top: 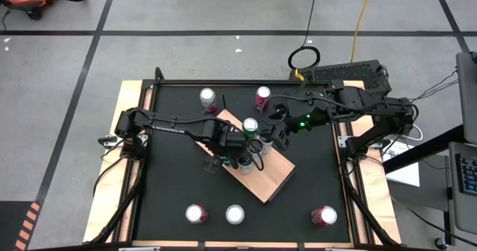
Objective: Place canned beverage on shelf
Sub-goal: Put the green soda can aligned with the other green soda cans
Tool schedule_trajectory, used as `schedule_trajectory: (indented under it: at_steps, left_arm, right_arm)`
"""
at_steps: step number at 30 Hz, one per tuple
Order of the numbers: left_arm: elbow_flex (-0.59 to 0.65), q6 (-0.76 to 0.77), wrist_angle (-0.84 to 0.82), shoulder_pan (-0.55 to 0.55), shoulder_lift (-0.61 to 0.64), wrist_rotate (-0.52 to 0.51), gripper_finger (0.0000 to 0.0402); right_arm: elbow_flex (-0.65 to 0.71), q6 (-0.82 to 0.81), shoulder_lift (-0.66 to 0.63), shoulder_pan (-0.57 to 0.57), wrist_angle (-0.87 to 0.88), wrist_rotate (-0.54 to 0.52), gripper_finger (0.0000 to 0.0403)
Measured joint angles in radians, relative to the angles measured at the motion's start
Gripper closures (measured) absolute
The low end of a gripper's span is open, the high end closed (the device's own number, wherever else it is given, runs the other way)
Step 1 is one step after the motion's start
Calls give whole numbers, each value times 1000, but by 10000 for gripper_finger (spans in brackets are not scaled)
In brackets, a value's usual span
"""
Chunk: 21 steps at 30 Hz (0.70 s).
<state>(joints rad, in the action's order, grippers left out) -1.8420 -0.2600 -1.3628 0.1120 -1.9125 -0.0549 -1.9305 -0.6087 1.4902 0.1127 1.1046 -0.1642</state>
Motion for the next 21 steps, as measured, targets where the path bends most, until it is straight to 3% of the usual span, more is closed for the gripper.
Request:
schedule_trajectory:
  at_steps: [21]
  left_arm:
    - [2, -16, -19, 0, -32, -24, 116]
  right_arm:
    - [0, 1, 0, 0, 0, 0, 53]
